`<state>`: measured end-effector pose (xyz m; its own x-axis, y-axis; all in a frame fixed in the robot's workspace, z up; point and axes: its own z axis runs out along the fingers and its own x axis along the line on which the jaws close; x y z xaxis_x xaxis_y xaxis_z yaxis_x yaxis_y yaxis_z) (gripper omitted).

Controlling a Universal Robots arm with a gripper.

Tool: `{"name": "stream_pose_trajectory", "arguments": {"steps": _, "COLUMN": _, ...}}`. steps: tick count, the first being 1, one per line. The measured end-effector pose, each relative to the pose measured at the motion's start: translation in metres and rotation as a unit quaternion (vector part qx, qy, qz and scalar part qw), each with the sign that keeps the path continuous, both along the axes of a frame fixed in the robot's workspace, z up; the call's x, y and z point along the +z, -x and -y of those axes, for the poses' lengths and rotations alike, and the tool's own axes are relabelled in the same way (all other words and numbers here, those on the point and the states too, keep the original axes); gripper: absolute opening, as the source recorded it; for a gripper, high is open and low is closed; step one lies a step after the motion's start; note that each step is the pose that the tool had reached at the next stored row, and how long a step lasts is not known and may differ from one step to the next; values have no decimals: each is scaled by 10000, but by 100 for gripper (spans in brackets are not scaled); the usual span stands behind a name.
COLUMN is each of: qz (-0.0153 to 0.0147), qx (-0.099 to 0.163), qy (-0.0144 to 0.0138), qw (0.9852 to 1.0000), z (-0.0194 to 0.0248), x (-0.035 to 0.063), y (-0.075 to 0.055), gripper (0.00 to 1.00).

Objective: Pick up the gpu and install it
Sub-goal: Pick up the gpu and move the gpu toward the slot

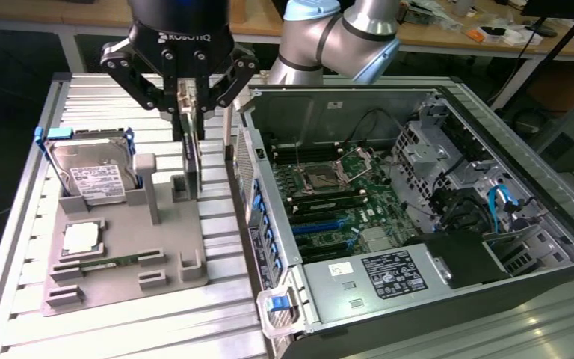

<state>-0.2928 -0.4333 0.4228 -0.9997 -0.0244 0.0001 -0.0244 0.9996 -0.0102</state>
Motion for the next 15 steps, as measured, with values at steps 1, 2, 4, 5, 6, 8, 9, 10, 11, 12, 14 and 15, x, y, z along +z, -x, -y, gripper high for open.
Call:
{"name": "stream_pose_trajectory", "arguments": {"steps": 1, "qz": 0, "qx": 0, "qy": 0, "qw": 10000, "z": 0, "x": 0, "y": -26, "gripper": 27}}
{"name": "stream_pose_trajectory", "arguments": {"steps": 2, "qz": 0, "qx": 0, "qy": 0, "qw": 10000, "z": 0, "x": 0, "y": -45, "gripper": 27}}
{"name": "stream_pose_trajectory", "arguments": {"steps": 4, "qz": 0, "qx": 0, "qy": 0, "qw": 10000, "z": 0, "x": 0, "y": -89, "gripper": 27}}
{"name": "stream_pose_trajectory", "arguments": {"steps": 5, "qz": 0, "qx": 0, "qy": 0, "qw": 10000, "z": 0, "x": -1, "y": -111, "gripper": 27}}
{"name": "stream_pose_trajectory", "arguments": {"steps": 6, "qz": 0, "qx": 1, "qy": 0, "qw": 10000, "z": 0, "x": 0, "y": -136, "gripper": 27}}
{"name": "stream_pose_trajectory", "arguments": {"steps": 8, "qz": 0, "qx": 1, "qy": 0, "qw": 10000, "z": 1, "x": -1, "y": -183, "gripper": 27}}
{"name": "stream_pose_trajectory", "arguments": {"steps": 9, "qz": 0, "qx": 0, "qy": 0, "qw": 10000, "z": 0, "x": 0, "y": -209, "gripper": 27}}
{"name": "stream_pose_trajectory", "arguments": {"steps": 10, "qz": 0, "qx": 0, "qy": 0, "qw": 10000, "z": 0, "x": -1, "y": -237, "gripper": 27}}
{"name": "stream_pose_trajectory", "arguments": {"steps": 11, "qz": 0, "qx": 0, "qy": 0, "qw": 10000, "z": 0, "x": 0, "y": -267, "gripper": 27}}
{"name": "stream_pose_trajectory", "arguments": {"steps": 12, "qz": 0, "qx": 0, "qy": 0, "qw": 10000, "z": 0, "x": 1, "y": -287, "gripper": 27}}
{"name": "stream_pose_trajectory", "arguments": {"steps": 14, "qz": 0, "qx": 0, "qy": 0, "qw": 10000, "z": 0, "x": 6, "y": -324, "gripper": 27}}
{"name": "stream_pose_trajectory", "arguments": {"steps": 15, "qz": 0, "qx": 0, "qy": 0, "qw": 10000, "z": 0, "x": 8, "y": -345, "gripper": 27}}
